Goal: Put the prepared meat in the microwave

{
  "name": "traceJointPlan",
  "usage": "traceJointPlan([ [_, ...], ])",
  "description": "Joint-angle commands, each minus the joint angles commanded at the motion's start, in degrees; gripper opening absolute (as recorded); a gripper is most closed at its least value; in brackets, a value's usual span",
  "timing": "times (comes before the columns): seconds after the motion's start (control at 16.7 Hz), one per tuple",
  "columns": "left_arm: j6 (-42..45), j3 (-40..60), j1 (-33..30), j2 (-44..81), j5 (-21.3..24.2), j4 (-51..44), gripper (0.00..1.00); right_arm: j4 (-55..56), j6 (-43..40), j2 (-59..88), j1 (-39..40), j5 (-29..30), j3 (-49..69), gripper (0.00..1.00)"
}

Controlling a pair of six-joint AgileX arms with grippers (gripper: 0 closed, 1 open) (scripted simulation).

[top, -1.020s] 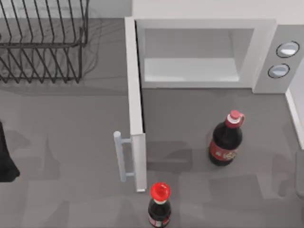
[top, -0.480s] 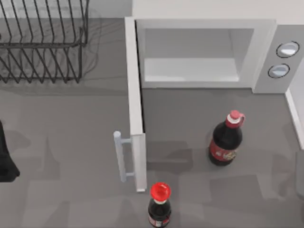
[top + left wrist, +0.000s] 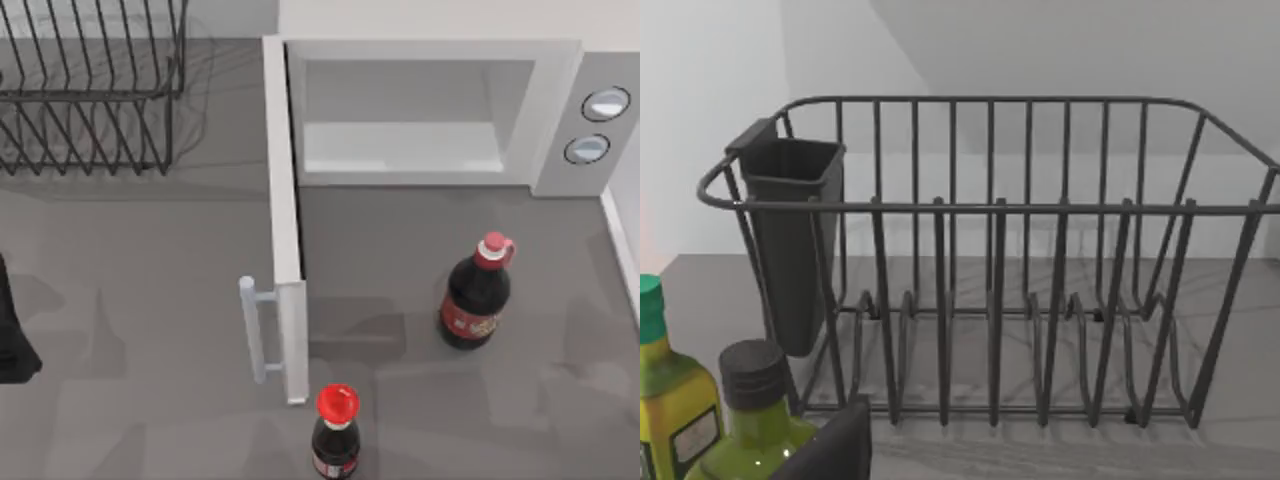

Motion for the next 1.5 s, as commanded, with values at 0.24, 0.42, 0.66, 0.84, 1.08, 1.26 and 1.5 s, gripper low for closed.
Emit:
traceJointPlan([
  [0.24, 0.00, 0.00, 0.00, 0.00, 0.00, 0.00, 1.00, -8.69, 0.10, -3.94, -0.05, 0.02, 5.67, 0.00],
  [0.42, 0.00, 0.00, 0.00, 0.00, 0.00, 0.00, 1.00, -9.42, 0.18, -4.46, -0.06, 0.02, 6.24, 0.00],
  [0.66, 0.00, 0.00, 0.00, 0.00, 0.00, 0.00, 1.00, -8.68, 0.76, -3.87, 0.36, 0.50, 6.41, 0.00],
  [0.84, 0.00, 0.00, 0.00, 0.00, 0.00, 0.00, 1.00, -3.26, 5.06, -1.02, 2.90, 4.50, 9.01, 0.00],
  [1.08, 0.00, 0.00, 0.00, 0.00, 0.00, 0.00, 1.00, 12.42, 17.03, 6.59, 8.84, 13.44, 14.31, 0.00],
  [1.26, 0.00, 0.00, 0.00, 0.00, 0.00, 0.00, 1.00, 29.47, 29.31, 14.08, 14.17, 20.65, 17.73, 0.00],
  [1.5, 0.00, 0.00, 0.00, 0.00, 0.00, 0.00, 1.00, 52.72, 47.53, 25.46, 21.67, 28.48, 20.44, 0.00],
])
